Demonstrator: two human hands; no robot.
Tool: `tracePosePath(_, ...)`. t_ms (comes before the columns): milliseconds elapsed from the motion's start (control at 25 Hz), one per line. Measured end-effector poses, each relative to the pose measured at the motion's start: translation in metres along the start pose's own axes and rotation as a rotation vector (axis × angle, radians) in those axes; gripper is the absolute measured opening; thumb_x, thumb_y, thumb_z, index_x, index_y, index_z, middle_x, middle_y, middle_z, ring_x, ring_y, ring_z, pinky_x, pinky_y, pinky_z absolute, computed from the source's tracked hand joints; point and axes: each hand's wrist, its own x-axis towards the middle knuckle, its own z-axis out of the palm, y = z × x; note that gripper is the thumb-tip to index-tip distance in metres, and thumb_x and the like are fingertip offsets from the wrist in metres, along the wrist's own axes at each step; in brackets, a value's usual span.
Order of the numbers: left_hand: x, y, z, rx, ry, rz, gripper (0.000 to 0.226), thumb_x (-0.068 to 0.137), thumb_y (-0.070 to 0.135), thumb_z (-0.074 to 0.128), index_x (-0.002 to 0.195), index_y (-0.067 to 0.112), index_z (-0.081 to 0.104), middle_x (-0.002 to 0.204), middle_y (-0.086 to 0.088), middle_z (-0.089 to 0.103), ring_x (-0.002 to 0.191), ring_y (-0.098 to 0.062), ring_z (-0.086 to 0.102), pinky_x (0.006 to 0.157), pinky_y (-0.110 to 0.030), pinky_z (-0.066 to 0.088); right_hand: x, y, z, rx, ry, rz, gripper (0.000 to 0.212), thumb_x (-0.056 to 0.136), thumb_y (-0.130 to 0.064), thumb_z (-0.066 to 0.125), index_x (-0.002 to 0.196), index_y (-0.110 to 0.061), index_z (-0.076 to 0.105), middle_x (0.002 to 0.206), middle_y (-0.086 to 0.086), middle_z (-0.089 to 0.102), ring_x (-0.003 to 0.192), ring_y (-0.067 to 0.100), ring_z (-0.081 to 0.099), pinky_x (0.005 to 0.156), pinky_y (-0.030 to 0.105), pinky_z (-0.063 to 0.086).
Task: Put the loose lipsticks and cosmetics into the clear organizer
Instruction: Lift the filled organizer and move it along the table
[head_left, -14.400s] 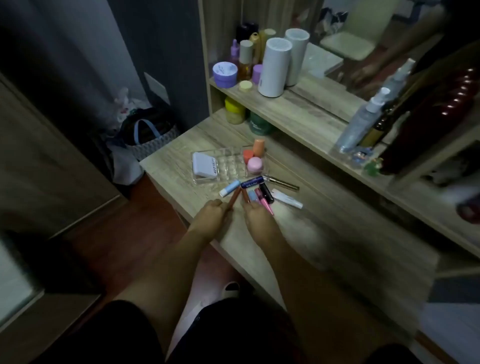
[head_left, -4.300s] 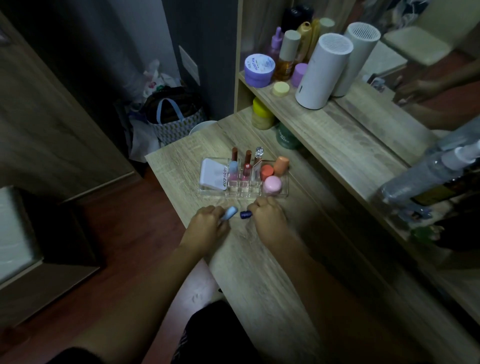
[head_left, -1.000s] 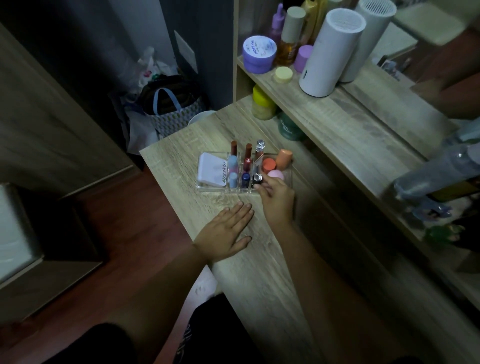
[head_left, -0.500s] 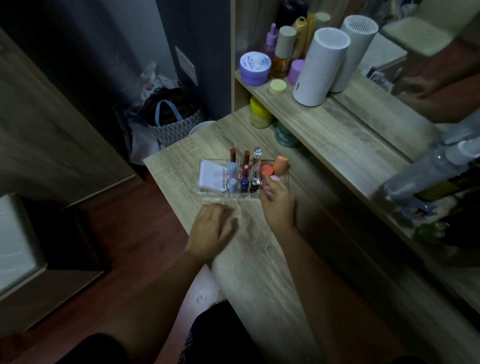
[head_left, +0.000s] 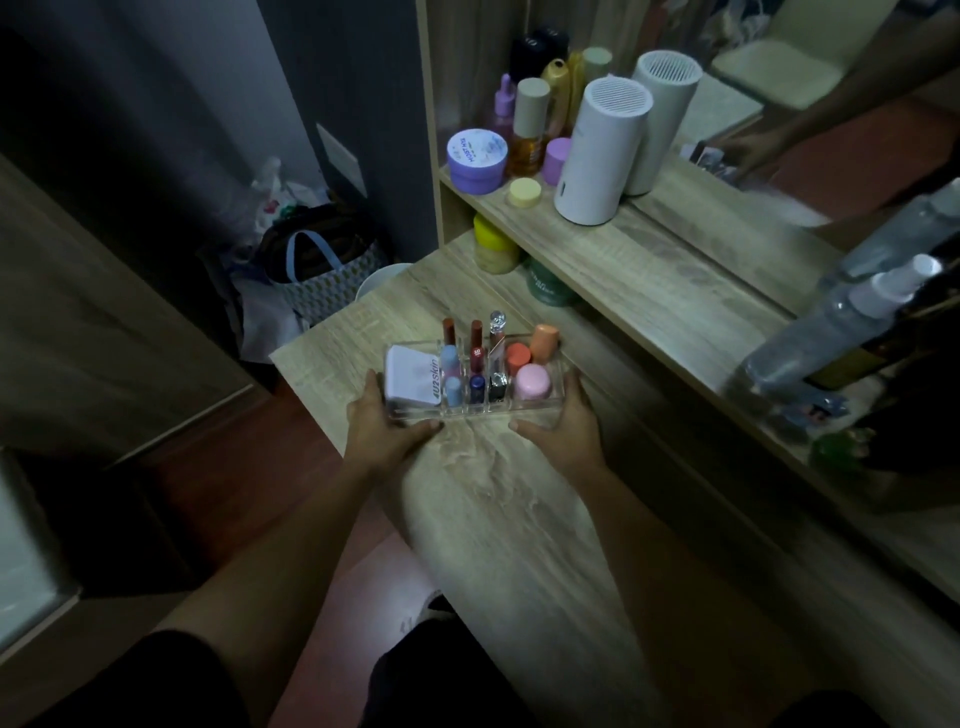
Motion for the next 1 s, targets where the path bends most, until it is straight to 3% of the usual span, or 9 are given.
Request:
tracePosePath(80, 0.007, 0.000, -0.003, 0.006, -0.007, 0.063, 0.079, 0.058, 0.031, 0.088, 0.121, 0.014, 0.044, 0.109, -0.013, 0.066, 0.102, -0.028, 0.061, 0.083, -0.039, 0.054, 0.007, -0.001, 0.000, 0.033, -0.013, -0.005, 0.106, 0.064, -0.013, 0.084, 0.147, -0.019, 0.018, 0.139, 0.013, 0.050, 0.128, 0.030, 0.047, 0.096, 0.029, 0.033)
tracePosePath(240, 0.011, 0.001, -0.004, -0.030, -0.014, 0.166, 0.076, 0.061, 0.026, 0.087, 0.126, 0.018, 0.049, 0.109, -0.005, 0.071, 0.098, -0.020, 0.066, 0.084, -0.030, 0.052, 0.013, 0.002, -0.001, 0.108, -0.062, 0.009, 0.096, 0.071, -0.008, 0.078, 0.148, -0.022, 0.021, 0.134, 0.011, 0.057, 0.123, 0.026, 0.052, 0.105, 0.038, 0.040)
tracePosePath(440, 0.013, -0.002, -0.005, -0.014, -0.011, 0.212, 0.080, 0.063, 0.025, 0.087, 0.131, 0.013, 0.047, 0.113, -0.010, 0.070, 0.104, -0.027, 0.063, 0.092, -0.045, 0.051, 0.010, 0.005, 0.002, 0.128, 0.003, 0.023, 0.073, 0.071, -0.009, 0.077, 0.137, -0.018, 0.045, 0.122, 0.005, 0.066, 0.115, 0.021, 0.059, 0.093, 0.026, 0.040)
tracePosePath(560, 0.013, -0.002, -0.008, 0.004, -0.034, 0.257, 0.080, 0.062, 0.027, 0.087, 0.131, 0.014, 0.047, 0.113, -0.007, 0.070, 0.103, -0.024, 0.065, 0.090, -0.037, 0.052, 0.001, 0.006, 0.003, 0.103, 0.059, 0.040, 0.073, 0.068, -0.009, 0.081, 0.133, -0.015, 0.050, 0.118, 0.006, 0.069, 0.110, 0.019, 0.062, 0.092, 0.025, 0.044)
tracePosePath(680, 0.009, 0.000, -0.009, 0.013, -0.088, 0.267, 0.083, 0.061, 0.032, 0.086, 0.132, 0.019, 0.045, 0.114, -0.006, 0.069, 0.104, -0.023, 0.063, 0.089, -0.037, 0.051, -0.017, 0.007, -0.002, 0.102, 0.126, 0.072, 0.067, 0.065, -0.011, 0.083, 0.127, -0.013, 0.056, 0.115, 0.007, 0.071, 0.108, 0.019, 0.064, 0.091, 0.027, 0.048)
tracePosePath(760, 0.007, 0.005, -0.007, 0.007, -0.126, 0.289, 0.084, 0.060, 0.034, 0.085, 0.132, 0.021, 0.044, 0.112, -0.002, 0.069, 0.100, -0.018, 0.063, 0.083, -0.026, 0.051, -0.030, 0.007, -0.009, 0.086, 0.172, 0.069, 0.065, 0.065, -0.012, 0.084, 0.124, -0.012, 0.058, 0.114, 0.009, 0.071, 0.107, 0.020, 0.065, 0.093, 0.029, 0.050)
tracePosePath(840, 0.004, 0.014, -0.003, -0.005, -0.175, 0.343, 0.083, 0.060, 0.031, 0.087, 0.131, 0.024, 0.045, 0.104, 0.008, 0.067, 0.091, -0.010, 0.063, 0.070, -0.001, 0.043, -0.046, 0.008, -0.018, 0.103, 0.226, 0.076, 0.065, 0.066, -0.010, 0.083, 0.125, -0.009, 0.057, 0.115, 0.011, 0.070, 0.107, 0.021, 0.065, 0.096, 0.033, 0.051)
tracePosePath(880, 0.002, 0.020, 0.001, -0.012, -0.203, 0.365, 0.084, 0.060, 0.030, 0.087, 0.132, 0.025, 0.044, 0.103, 0.011, 0.064, 0.089, -0.007, 0.062, 0.066, 0.005, 0.039, -0.055, 0.009, -0.024, 0.129, 0.244, 0.085, 0.066, 0.067, -0.009, 0.082, 0.127, -0.009, 0.056, 0.117, 0.011, 0.070, 0.108, 0.022, 0.065, 0.098, 0.038, 0.051)
tracePosePath(1000, -0.005, 0.036, 0.013, -0.017, -0.313, 0.395, 0.083, 0.059, 0.037, 0.084, 0.131, 0.028, 0.043, 0.107, 0.012, 0.063, 0.092, -0.004, 0.061, 0.069, -0.005, 0.043, -0.082, 0.016, -0.042, 0.126, 0.300, 0.138, 0.069, 0.070, -0.012, 0.080, 0.133, -0.013, 0.051, 0.119, 0.011, 0.068, 0.109, 0.022, 0.064, 0.099, 0.043, 0.050)
